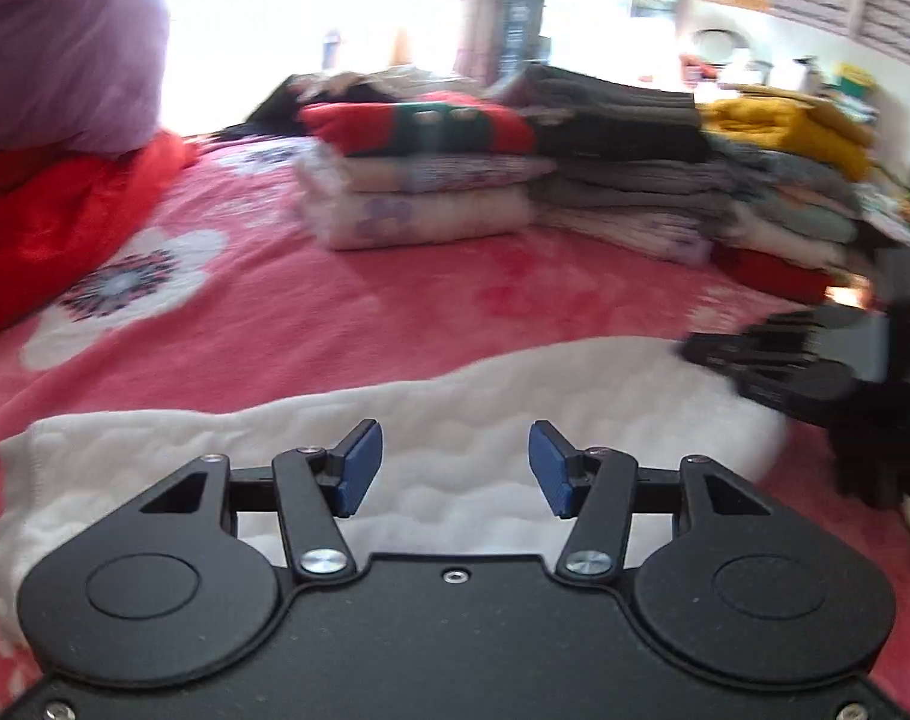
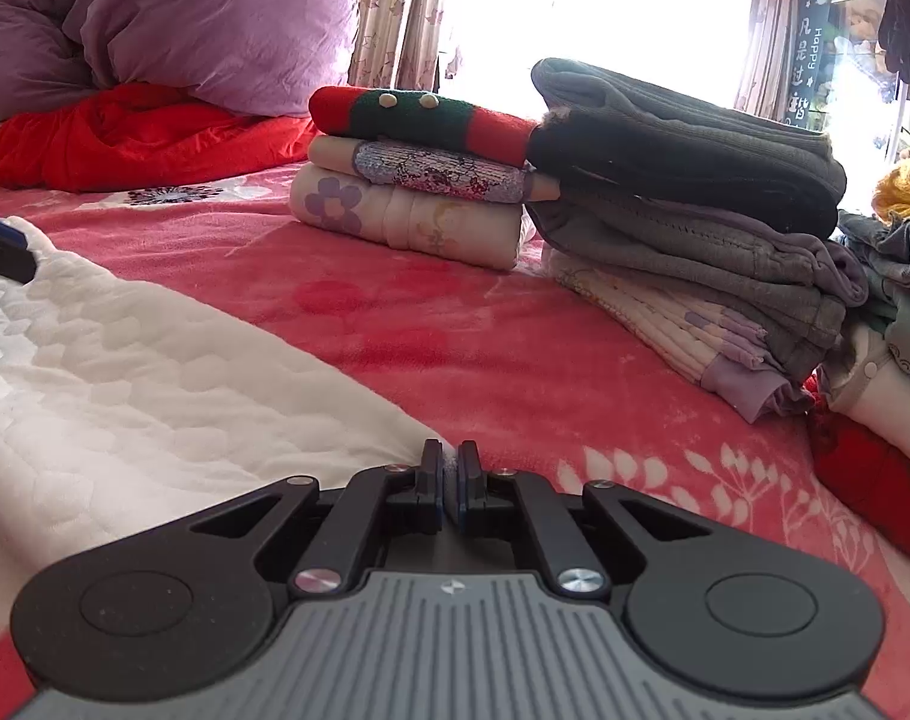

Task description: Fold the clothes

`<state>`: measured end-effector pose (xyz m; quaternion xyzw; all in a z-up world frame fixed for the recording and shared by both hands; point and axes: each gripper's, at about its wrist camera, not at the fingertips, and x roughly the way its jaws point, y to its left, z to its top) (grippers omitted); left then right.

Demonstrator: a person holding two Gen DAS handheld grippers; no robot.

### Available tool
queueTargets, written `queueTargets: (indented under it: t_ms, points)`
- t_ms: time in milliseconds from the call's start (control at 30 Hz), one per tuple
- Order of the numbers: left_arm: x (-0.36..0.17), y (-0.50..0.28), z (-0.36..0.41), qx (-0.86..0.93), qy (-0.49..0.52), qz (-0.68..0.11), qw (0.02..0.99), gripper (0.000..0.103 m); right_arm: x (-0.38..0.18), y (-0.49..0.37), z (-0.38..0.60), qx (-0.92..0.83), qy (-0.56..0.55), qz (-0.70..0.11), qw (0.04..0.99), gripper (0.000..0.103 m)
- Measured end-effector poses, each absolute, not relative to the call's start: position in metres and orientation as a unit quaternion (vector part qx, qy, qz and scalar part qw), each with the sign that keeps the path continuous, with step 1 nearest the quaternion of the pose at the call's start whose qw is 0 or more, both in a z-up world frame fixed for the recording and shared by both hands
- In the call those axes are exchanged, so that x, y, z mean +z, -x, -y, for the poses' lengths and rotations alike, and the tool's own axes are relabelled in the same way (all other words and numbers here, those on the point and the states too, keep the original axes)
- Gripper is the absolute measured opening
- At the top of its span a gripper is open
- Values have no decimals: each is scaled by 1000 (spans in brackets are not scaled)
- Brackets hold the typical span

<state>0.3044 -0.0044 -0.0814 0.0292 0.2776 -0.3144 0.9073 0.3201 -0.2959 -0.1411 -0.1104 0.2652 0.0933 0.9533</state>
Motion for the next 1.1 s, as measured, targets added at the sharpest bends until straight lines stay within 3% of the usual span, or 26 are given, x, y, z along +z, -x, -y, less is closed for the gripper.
queueTargets:
  t_ms: [67, 200, 267, 367, 600, 800, 1100]
  points:
    - [-83, -287, 25, -364, -71, -256, 893, 53, -141, -321, 296, 94, 110, -266, 953, 6]
    - [-123, -297, 66, -320, -125, -322, 883, 52, -142, -321, 297, 96, 110, -268, 952, 7]
    - [-132, -295, 74, -315, -145, -313, 884, 54, -141, -321, 298, 93, 110, -267, 953, 8]
    - [-125, -295, 69, -320, -136, -319, 882, 54, -139, -321, 302, 90, 102, -261, 956, 17]
    - [-127, -296, 63, -313, -107, -324, 886, 57, -96, -265, 304, 136, 74, -162, 975, 22]
    - [-129, -298, 60, -306, -88, -330, 889, 58, -135, -245, 250, 207, 152, -251, 933, 15]
    - [-130, -292, 53, -306, -83, -326, 891, 58, -142, -236, 256, 170, 141, -258, 941, 15]
